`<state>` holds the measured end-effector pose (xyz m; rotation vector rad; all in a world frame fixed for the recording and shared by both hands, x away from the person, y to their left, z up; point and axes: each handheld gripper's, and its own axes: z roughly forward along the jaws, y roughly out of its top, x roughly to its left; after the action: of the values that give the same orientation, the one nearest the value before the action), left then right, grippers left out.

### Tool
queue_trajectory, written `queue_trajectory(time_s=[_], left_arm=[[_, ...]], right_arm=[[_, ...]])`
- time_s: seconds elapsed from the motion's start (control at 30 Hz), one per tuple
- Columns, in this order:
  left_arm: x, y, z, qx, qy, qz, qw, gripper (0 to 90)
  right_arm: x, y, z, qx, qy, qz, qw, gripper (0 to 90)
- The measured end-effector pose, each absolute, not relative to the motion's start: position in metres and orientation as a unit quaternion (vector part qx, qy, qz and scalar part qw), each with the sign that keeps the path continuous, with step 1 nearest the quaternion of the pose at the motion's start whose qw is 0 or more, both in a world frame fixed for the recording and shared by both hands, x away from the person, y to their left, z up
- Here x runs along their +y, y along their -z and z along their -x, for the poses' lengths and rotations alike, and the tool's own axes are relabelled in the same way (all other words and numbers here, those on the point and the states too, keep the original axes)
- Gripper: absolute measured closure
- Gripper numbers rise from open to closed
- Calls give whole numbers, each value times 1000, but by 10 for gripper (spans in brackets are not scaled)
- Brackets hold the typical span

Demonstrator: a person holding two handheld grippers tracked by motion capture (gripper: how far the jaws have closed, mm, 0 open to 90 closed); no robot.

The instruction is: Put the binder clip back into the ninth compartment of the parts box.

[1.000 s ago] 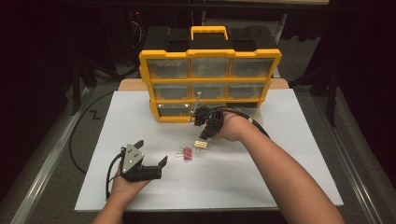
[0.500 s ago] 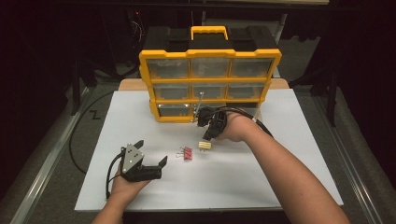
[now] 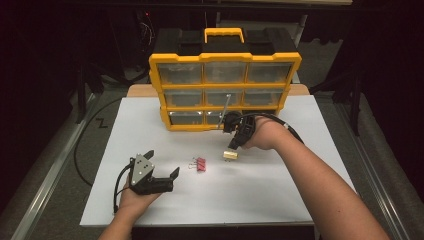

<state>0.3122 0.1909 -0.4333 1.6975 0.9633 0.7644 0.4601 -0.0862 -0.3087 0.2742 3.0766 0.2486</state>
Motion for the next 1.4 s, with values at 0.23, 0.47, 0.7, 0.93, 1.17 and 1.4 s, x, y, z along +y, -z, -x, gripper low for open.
queue_trajectory(time_s=[0.23,0.47,0.7,0.93,1.17,1.4], left_arm=[[191,433,-312,398,-317,-702,498,3],[191,434,-312,399,-316,-703,497,3],[191,434,-312,398,-316,-704,496,3],[191,434,-312,398,-316,-704,496,3],[191,434,-313,398,-316,-705,495,3],[191,434,-313,398,-316,-704,495,3]], right_arm=[[-102,301,-462,992,-78,-100,20,900],[-119,293,-463,991,-78,-109,21,900],[-134,283,-465,988,-82,-126,22,900],[-149,275,-467,987,-80,-135,22,900],[-159,269,-469,985,-80,-148,25,900],[-166,255,-471,984,-84,-152,35,900]])
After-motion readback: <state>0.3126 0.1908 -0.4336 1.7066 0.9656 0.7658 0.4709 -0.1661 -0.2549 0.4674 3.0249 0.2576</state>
